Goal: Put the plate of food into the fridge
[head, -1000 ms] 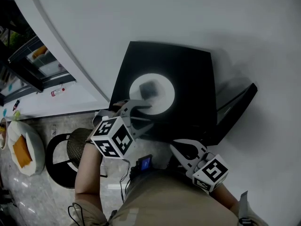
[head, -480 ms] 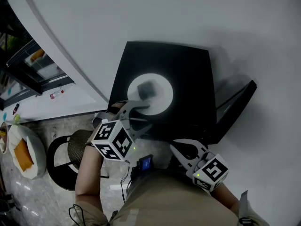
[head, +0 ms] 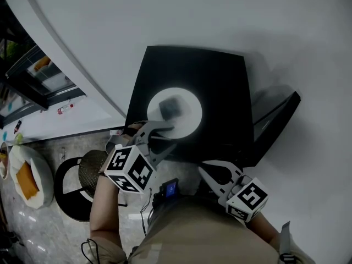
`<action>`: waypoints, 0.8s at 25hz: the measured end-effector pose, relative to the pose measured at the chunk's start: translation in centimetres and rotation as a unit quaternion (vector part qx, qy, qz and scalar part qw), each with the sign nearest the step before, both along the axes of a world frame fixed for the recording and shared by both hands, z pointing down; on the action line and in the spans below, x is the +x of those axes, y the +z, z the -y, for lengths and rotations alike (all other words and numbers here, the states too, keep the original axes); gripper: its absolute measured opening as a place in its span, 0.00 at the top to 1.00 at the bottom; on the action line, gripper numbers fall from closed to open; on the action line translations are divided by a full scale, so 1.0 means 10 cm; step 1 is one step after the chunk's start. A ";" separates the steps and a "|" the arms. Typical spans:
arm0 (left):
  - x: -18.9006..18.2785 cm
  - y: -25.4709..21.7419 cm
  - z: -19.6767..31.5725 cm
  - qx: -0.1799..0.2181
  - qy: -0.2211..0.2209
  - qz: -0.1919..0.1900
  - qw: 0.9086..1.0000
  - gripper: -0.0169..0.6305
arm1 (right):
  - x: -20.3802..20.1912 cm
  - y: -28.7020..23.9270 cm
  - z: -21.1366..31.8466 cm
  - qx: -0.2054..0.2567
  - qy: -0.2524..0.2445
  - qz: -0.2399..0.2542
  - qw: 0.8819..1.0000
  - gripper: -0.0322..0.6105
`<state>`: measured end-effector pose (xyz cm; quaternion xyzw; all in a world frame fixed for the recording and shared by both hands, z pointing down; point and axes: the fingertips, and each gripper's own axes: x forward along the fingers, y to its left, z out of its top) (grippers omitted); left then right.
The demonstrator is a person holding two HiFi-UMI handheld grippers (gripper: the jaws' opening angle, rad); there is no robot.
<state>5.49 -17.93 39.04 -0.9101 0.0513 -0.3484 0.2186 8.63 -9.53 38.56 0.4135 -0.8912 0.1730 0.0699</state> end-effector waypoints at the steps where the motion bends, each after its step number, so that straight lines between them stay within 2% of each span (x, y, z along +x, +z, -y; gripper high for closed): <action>1: 0.00 0.00 0.00 0.002 -0.001 -0.001 1.000 0.75 | 0.00 0.00 0.01 -0.003 0.001 0.004 1.000 0.92; 6: -0.01 -0.02 -0.03 0.011 -0.005 -0.008 1.000 0.79 | 0.00 0.01 0.08 -0.025 0.012 0.031 0.999 0.92; 10: -0.03 -0.03 -0.06 0.010 -0.005 -0.011 1.000 0.80 | 0.10 0.07 0.20 -0.055 0.053 0.052 0.996 0.92; 12: -0.04 -0.03 -0.09 0.004 -0.006 -0.015 1.000 0.80 | 0.11 0.07 0.24 -0.073 0.062 0.083 0.992 0.91; 14: -0.05 -0.04 -0.12 -0.002 -0.006 -0.023 1.000 0.80 | 0.10 0.04 0.27 -0.097 0.061 0.141 0.983 0.91; 17: -0.06 -0.04 -0.16 -0.006 -0.004 -0.029 1.000 0.80 | 0.05 -0.01 0.33 -0.136 0.055 0.235 0.961 0.91; 20: -0.07 -0.02 -0.18 -0.006 0.000 -0.031 1.000 0.80 | -0.04 -0.02 0.42 -0.170 0.046 0.298 0.938 0.77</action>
